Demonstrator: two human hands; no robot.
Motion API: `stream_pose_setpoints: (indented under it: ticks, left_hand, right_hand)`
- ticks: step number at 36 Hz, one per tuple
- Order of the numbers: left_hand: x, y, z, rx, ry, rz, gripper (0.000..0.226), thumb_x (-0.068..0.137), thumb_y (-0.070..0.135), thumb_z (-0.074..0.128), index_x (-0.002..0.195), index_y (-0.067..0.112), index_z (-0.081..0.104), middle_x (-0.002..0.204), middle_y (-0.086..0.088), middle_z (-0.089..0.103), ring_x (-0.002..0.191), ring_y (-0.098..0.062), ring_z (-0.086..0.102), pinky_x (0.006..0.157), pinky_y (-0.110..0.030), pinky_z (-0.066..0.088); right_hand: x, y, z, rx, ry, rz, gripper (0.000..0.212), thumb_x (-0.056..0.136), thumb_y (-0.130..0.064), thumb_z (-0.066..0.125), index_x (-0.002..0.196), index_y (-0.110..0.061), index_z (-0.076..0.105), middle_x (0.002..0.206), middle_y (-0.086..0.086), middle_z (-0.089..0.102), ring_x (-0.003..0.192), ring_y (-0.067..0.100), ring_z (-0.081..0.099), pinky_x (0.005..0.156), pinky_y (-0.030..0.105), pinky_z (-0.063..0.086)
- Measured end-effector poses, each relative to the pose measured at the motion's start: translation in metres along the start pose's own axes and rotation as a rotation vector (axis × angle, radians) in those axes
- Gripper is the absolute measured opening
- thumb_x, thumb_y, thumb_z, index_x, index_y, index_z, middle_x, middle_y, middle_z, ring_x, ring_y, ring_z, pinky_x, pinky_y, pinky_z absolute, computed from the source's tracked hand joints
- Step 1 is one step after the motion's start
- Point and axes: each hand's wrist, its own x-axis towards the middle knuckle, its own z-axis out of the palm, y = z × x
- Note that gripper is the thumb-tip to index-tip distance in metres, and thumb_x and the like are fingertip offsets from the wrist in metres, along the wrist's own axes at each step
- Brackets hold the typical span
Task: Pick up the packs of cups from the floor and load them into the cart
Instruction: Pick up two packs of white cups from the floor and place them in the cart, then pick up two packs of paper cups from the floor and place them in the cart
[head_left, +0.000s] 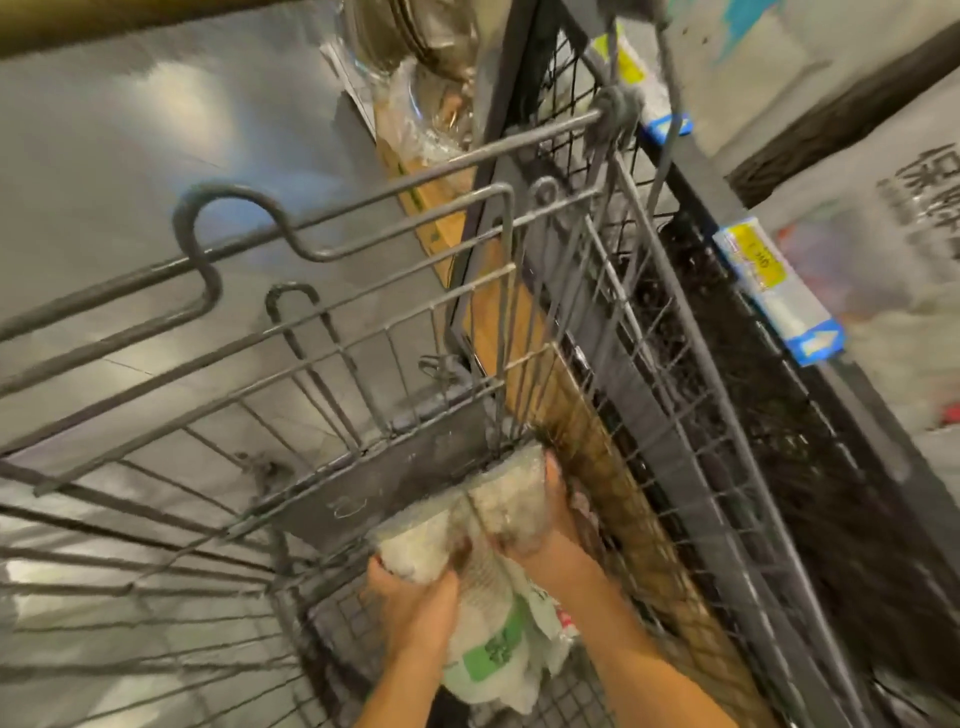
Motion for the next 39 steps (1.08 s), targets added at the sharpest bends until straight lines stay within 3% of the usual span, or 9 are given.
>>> stream_pose_setpoints:
  ticks: [3,8,11,14,18,25,29,32,39]
  left_hand:
    - [-0.006,-0.001,-0.001,0.058,-0.051,0.075,0.072,0.074,0.033,0.083,0.129,0.026,0.037,0.121,-0.004,0.058,0.103,-0.028,0.059,0.091,-0.037,0.047]
    - [0.003,-0.021,0.003,0.265,-0.019,0.215,0.111,0.047,0.072,0.070,0.141,0.037,0.023,0.141,-0.008,0.048,0.126,-0.036,0.051,0.095,-0.057,0.052]
    - [-0.060,0.008,-0.013,0.482,-0.024,0.400,0.122,0.058,0.067,0.074,0.155,0.036,0.007,0.160,-0.010,0.027,0.146,-0.035,0.028,0.115,-0.057,0.031]
    - [-0.127,0.039,-0.030,0.779,-0.111,0.683,0.100,0.077,0.053,0.073,0.157,0.026,0.020,0.161,-0.007,0.029,0.149,-0.028,0.024,0.119,-0.043,0.020]
    - [-0.203,0.067,-0.048,1.065,-0.281,1.005,0.073,0.080,0.054,0.067,0.144,0.027,0.044,0.147,0.001,0.047,0.136,-0.021,0.044,0.109,-0.036,0.038]
    - [-0.356,0.079,-0.080,1.294,-0.220,1.622,0.074,0.075,0.057,0.048,0.143,0.028,0.049,0.142,0.005,0.052,0.130,-0.021,0.051,0.107,-0.036,0.042]
    - [-0.452,0.050,-0.081,1.415,-0.228,1.912,0.065,0.077,0.059,0.049,0.135,0.028,0.052,0.127,0.003,0.058,0.120,-0.024,0.058,0.098,-0.041,0.048]
    - [-0.519,0.009,-0.069,1.497,-0.288,2.059,0.062,0.085,0.057,0.054,0.139,0.030,0.047,0.132,0.002,0.057,0.123,-0.025,0.055,0.100,-0.041,0.046]
    - [-0.658,-0.167,-0.060,1.604,-0.494,2.383,0.060,0.086,0.059,0.058,0.137,0.031,0.046,0.137,-0.002,0.052,0.126,-0.029,0.051,0.100,-0.043,0.044]
  right_hand:
    - [0.007,0.010,0.009,-0.155,0.196,-0.065,0.125,0.077,-0.080,0.056,0.154,-0.034,-0.030,0.173,0.000,0.002,0.160,0.023,0.006,0.122,0.025,0.005]
    - [-0.050,0.004,-0.018,-0.052,0.072,-0.063,0.113,0.087,-0.058,0.073,0.162,-0.041,-0.010,0.154,-0.006,0.049,0.137,0.020,0.052,0.106,0.032,0.045]
    - [-0.081,0.005,-0.037,-0.127,0.064,-0.039,0.101,0.088,-0.066,0.064,0.162,-0.042,0.000,0.155,-0.001,0.047,0.138,0.024,0.051,0.105,0.041,0.048]
    - [-0.128,0.001,-0.069,-0.225,0.041,-0.049,0.086,0.094,-0.056,0.061,0.163,-0.034,0.013,0.162,0.000,0.032,0.143,0.026,0.044,0.110,0.039,0.042]
    - [-0.196,0.011,-0.114,-0.272,0.186,-0.142,0.076,0.093,-0.049,0.064,0.156,-0.022,0.031,0.153,0.006,0.044,0.136,0.028,0.050,0.108,0.041,0.046]
    - [-0.340,0.047,-0.183,-0.227,0.446,-0.199,0.059,0.093,-0.050,0.059,0.146,-0.028,0.044,0.138,0.001,0.055,0.127,0.026,0.056,0.099,0.041,0.049]
    - [-0.432,0.099,-0.204,-0.176,0.601,-0.147,0.045,0.093,-0.045,0.058,0.134,-0.027,0.055,0.132,0.002,0.063,0.123,0.027,0.059,0.096,0.039,0.050]
    - [-0.505,0.154,-0.208,-0.152,0.678,-0.060,0.054,0.095,-0.047,0.058,0.145,-0.027,0.050,0.143,0.004,0.058,0.131,0.029,0.055,0.102,0.040,0.047]
    - [-0.690,0.315,-0.157,-0.044,0.886,0.239,0.062,0.095,-0.058,0.059,0.144,-0.023,0.048,0.143,0.007,0.056,0.131,0.031,0.055,0.102,0.043,0.049]
